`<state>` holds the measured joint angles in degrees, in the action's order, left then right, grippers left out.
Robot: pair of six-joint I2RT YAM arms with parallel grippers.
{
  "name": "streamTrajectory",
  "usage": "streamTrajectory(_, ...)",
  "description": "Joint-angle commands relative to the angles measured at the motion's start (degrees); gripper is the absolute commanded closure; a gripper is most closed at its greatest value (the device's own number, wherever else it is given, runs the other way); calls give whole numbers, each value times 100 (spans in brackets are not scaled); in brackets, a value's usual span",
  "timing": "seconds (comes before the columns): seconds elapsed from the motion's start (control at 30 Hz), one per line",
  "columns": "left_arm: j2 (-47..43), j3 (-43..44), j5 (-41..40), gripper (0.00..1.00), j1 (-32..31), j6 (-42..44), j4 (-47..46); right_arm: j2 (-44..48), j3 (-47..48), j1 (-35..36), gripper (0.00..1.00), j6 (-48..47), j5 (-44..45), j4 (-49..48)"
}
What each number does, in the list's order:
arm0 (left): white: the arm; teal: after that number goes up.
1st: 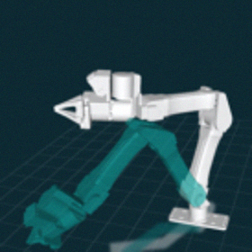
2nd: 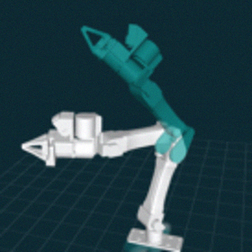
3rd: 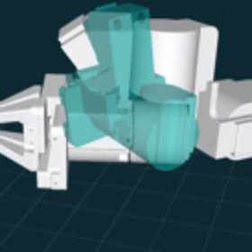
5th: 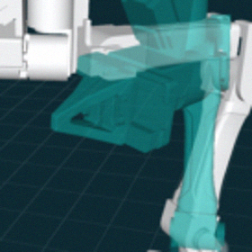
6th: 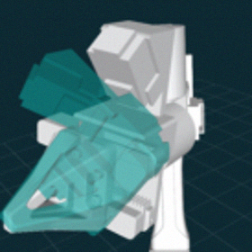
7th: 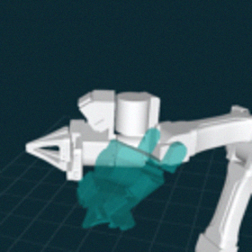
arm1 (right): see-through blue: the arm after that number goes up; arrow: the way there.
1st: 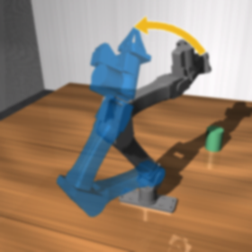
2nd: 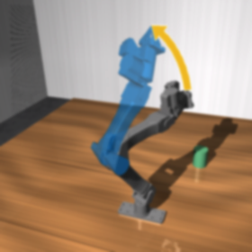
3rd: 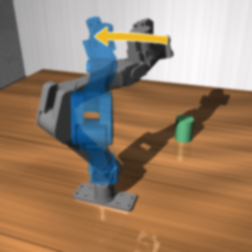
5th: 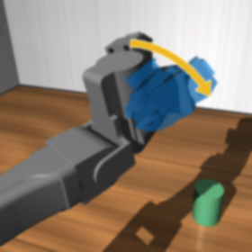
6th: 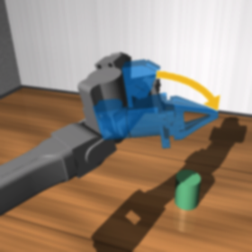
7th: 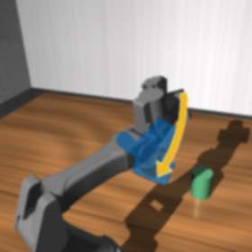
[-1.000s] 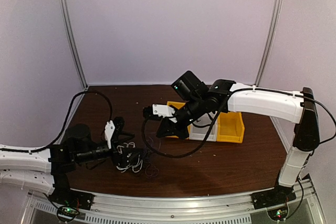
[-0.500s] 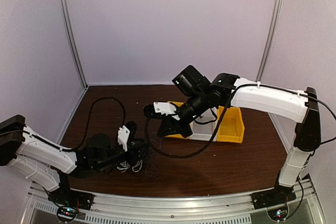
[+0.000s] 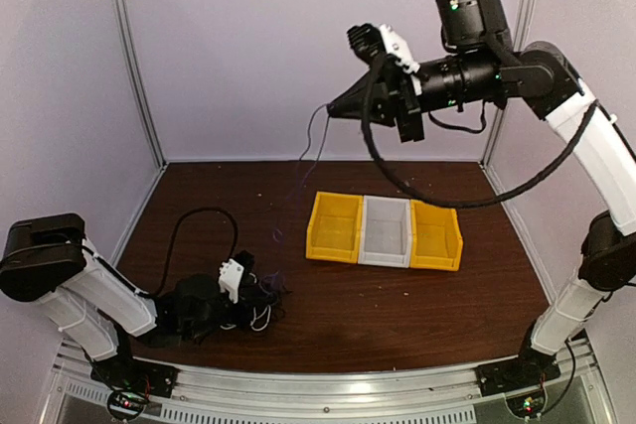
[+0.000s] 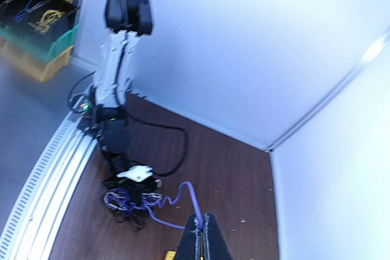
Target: Untangle the cables
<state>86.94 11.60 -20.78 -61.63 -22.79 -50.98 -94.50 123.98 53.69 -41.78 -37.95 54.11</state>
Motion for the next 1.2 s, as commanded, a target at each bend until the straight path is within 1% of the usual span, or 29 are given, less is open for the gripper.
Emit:
streamTrajectory(0.0, 227, -158, -213, 90, -34, -299, -399, 175, 743, -813, 100, 184, -397, -101)
streamTrajectory(0.17, 216, -271, -319, 90, -34, -452, -405, 430, 948, -1326, 100, 387, -559, -167)
streamTrajectory(0.27, 228, -281, -394, 90, -28, -429, -378, 570, 1072, -1723, 100, 556, -811, -240)
streamTrajectory(0.43, 64, -209, -321, 91, -33, -400, -151, 694, 818, -1858, 100, 609, -727, -287)
streamTrajectory(0.5, -22, -193, -408, 91, -34, -377, -50, 832, 557, -1949, 100, 801, -715, -597)
streamTrajectory(0.63, -229, -210, -485, 91, -33, -367, 142, 871, 540, -2253, 100, 1091, -802, -847)
streamTrajectory(0.73, -667, -206, -499, 91, -34, -314, 366, 886, 351, -2279, 100, 1116, -908, -904)
streamTrajectory(0.83, -1321, -98, -585, 89, -33, -108, 740, 956, -107, -2284, 100, 1146, -1053, -1045)
streamTrajectory(1.0, -2638, 512, -709, 88, -34, 437, 2054, 965, -842, -2289, 100, 1187, -1198, -1261)
streamTrajectory(1.17, -3726, 974, -1014, 87, -34, 826, 3116, 860, -1193, -2284, 100, 1273, -1236, -1433)
